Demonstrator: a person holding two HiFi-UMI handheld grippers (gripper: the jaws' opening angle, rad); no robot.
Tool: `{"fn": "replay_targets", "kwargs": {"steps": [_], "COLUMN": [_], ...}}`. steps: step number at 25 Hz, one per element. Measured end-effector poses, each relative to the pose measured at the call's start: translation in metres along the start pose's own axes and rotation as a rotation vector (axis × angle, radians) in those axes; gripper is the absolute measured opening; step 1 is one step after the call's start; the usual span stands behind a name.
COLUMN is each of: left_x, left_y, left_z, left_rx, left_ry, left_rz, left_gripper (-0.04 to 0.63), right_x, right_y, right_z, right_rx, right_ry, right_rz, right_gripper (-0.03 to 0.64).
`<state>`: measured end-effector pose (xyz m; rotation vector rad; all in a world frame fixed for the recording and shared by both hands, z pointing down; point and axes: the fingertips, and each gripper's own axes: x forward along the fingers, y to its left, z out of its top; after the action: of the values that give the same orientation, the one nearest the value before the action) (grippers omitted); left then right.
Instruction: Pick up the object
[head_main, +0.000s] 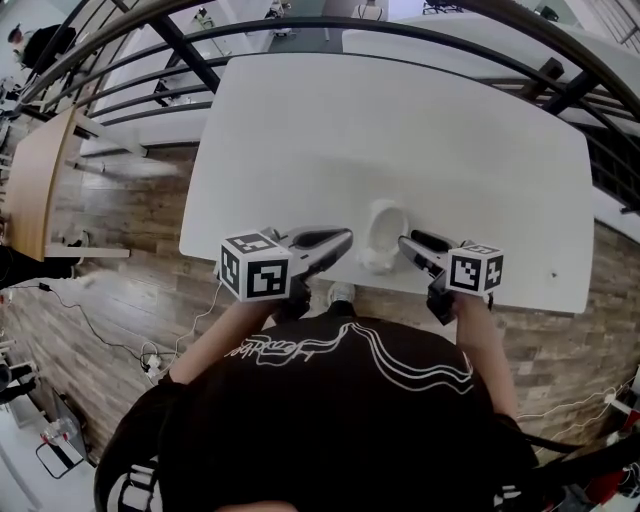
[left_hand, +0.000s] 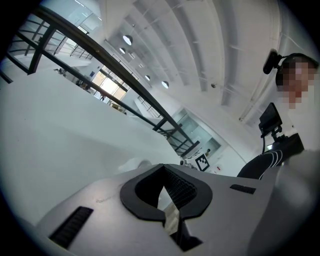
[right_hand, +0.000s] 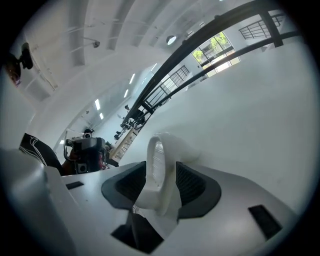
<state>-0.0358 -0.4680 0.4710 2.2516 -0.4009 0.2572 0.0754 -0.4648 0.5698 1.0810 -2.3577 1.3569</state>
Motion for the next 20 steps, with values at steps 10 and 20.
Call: {"fn": "replay_targets", "kwargs": {"steps": [10,20], "left_x": [0.003,-0.004], "left_y": [0.020,0.026], "left_z": [0.006,0.016], "left_rx": [-0.031,-0.025], "left_ry": [0.001,-0.011], "left_rz": [-0.027,-0.022], "left_gripper": [0.008,0.008], "right_x": [0.028,0.035], "right_y": [-0.018,-0.016], "right_z": [-0.003,-0.004], "right_rx": [0.078,0.149], "right_ry": [0.062,0.100], "right_rz": [-0.018,0.028], "right_gripper": [0.143,0.143]}}
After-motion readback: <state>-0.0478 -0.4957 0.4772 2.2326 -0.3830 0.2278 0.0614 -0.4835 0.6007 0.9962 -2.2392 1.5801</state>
